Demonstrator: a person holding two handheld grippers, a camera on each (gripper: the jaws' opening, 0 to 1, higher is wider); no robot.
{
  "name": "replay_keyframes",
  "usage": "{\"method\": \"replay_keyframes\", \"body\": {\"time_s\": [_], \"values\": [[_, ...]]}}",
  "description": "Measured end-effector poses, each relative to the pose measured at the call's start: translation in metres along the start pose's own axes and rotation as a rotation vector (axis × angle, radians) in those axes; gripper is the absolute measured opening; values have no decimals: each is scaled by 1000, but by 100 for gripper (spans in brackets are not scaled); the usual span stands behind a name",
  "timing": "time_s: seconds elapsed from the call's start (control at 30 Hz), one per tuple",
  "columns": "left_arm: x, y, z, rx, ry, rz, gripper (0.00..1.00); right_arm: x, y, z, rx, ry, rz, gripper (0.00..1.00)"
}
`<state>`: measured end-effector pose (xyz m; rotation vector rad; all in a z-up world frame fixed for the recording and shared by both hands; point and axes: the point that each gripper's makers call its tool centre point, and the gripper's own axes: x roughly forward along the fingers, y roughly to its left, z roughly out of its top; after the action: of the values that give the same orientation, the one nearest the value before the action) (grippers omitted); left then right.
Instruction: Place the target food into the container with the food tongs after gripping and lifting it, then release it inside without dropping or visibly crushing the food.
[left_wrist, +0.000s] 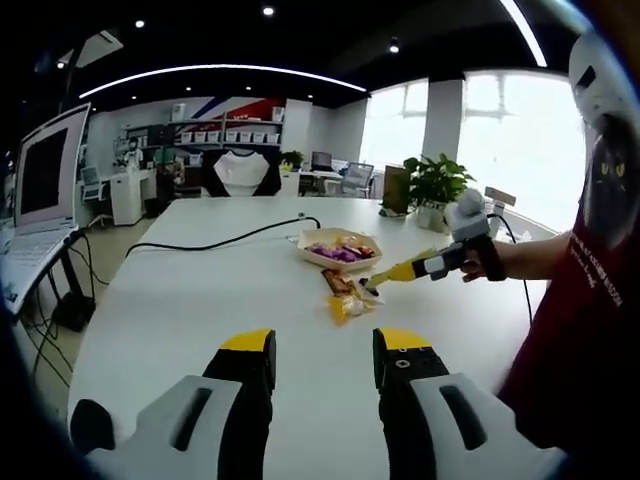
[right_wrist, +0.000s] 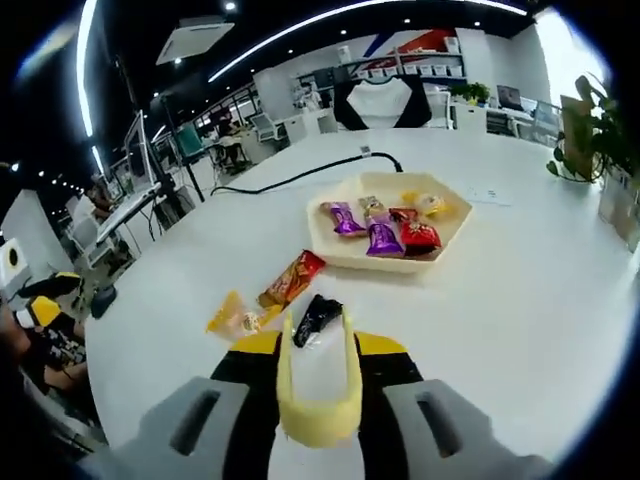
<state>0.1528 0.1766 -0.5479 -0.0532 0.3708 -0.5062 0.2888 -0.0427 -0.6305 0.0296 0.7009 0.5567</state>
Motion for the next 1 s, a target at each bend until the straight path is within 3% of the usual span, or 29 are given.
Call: {"method": "replay_keyframes", "body": {"time_s": [0.2, 0.4, 0.47, 0.5, 0.6, 0.67, 0.77, 0.87, 1.0], "values": [[2, 0, -3, -15, -4, -2, 41, 1, 2, 8, -42, 28, 22, 23], [6, -1, -1, -18, -11, -15, 41, -16, 18, 1, -55, 65, 118, 21], [9, -5, 5, 10, -9, -34, 41, -33, 36, 2, -97, 54, 237, 21], [13, -6, 11, 49, 4, -48, 41, -47, 51, -3, -133, 78, 338, 21], [21, -14, 30, 120, 4, -98, 42, -83, 76, -13, -337, 112, 487, 21], [28, -31, 52, 199, -7, -171, 43, -103, 85, -17, -381, 151, 537, 21], [40, -64, 71, 328, 19, -306, 44, -126, 94, -5, -431, 131, 580, 21], [52, -107, 79, 460, 59, -459, 46, -148, 106, 8, -530, 100, 634, 21], [54, -167, 84, 540, 63, -668, 48, -171, 121, 17, -664, 69, 669, 21]]}}
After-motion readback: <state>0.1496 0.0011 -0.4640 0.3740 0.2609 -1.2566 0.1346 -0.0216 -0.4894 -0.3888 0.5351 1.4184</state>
